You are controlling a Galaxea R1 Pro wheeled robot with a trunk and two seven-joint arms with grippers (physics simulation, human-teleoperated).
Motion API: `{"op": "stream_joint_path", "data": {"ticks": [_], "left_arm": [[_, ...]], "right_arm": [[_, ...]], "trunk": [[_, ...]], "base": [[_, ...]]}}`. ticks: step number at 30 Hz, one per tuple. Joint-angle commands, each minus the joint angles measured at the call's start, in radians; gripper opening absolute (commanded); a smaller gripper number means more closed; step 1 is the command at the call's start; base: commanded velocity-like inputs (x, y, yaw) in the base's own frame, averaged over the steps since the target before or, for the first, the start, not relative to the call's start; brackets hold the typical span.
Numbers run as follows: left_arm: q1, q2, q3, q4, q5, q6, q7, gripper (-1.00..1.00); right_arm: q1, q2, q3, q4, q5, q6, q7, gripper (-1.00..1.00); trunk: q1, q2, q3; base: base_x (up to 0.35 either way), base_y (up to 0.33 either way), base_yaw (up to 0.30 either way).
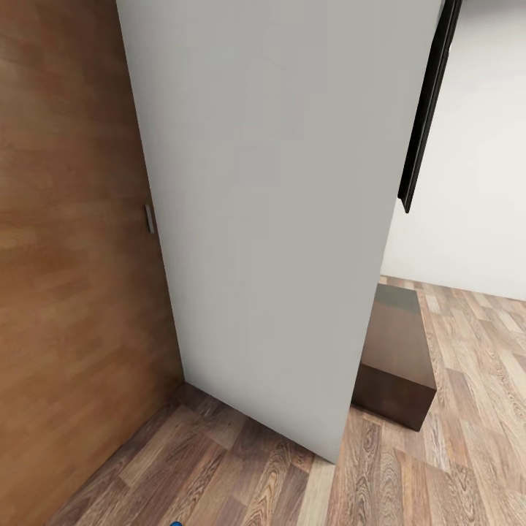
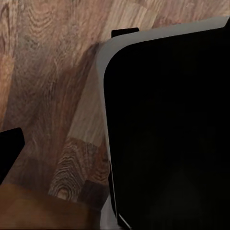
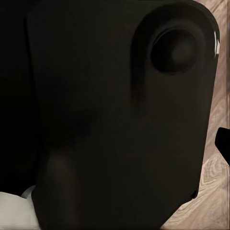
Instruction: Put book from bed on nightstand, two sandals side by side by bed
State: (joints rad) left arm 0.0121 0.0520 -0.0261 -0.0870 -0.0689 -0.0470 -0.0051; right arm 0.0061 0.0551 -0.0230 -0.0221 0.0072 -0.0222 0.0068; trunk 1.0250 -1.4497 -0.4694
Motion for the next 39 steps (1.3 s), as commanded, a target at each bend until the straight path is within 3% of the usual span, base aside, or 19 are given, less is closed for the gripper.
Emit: {"op": "stream_joint_path", "data": {"ticks": [1, 5, 13, 22, 33, 39], "left_arm": [[0.002, 0.001, -0.002, -0.003, -0.001, 0.004, 0.000, 1.00], [0.005, 0.001, -0.002, -0.008, 0.021, 0.027, 0.001, 1.00], [0.006, 0.004, -0.002, -0.010, 0.065, 0.071, 0.002, 1.00], [0.006, 0.010, -0.002, -0.012, 0.066, 0.122, 0.001, 1.00], [0.006, 0.014, -0.002, -0.027, 0.067, 0.123, 0.001, 1.00], [0.006, 0.016, -0.001, -0.052, 0.067, 0.127, 0.003, 1.00]], "right_arm": [[0.000, 0.001, -0.003, 0.001, 0.007, -0.003, -0.005, 1.00], [-0.002, 0.003, -0.005, 0.006, 0.027, -0.008, -0.018, 1.00], [-0.003, 0.003, -0.006, 0.008, 0.022, -0.011, -0.022, 1.00], [-0.003, 0.002, -0.005, 0.008, 0.022, -0.011, -0.024, 1.00], [-0.003, 0.000, -0.003, 0.008, 0.023, -0.012, -0.026, 1.00], [-0.003, -0.026, -0.001, 0.007, 0.022, -0.011, -0.026, 1.00]], "trunk": [[0.000, 0.000, -0.001], [0.000, 0.000, -0.001], [0.000, 0.000, -0.001], [0.000, 0.000, -0.001], [0.000, 0.000, -0.001], [0.000, 0.000, -0.001]], "base": [[0.000, 0.000, 0.000], [0.000, 0.000, 0.000], [0.000, 0.000, 0.000], [0.000, 0.000, 0.000], [0.000, 0.000, 0.000], [0.000, 0.000, 0.000]]}}
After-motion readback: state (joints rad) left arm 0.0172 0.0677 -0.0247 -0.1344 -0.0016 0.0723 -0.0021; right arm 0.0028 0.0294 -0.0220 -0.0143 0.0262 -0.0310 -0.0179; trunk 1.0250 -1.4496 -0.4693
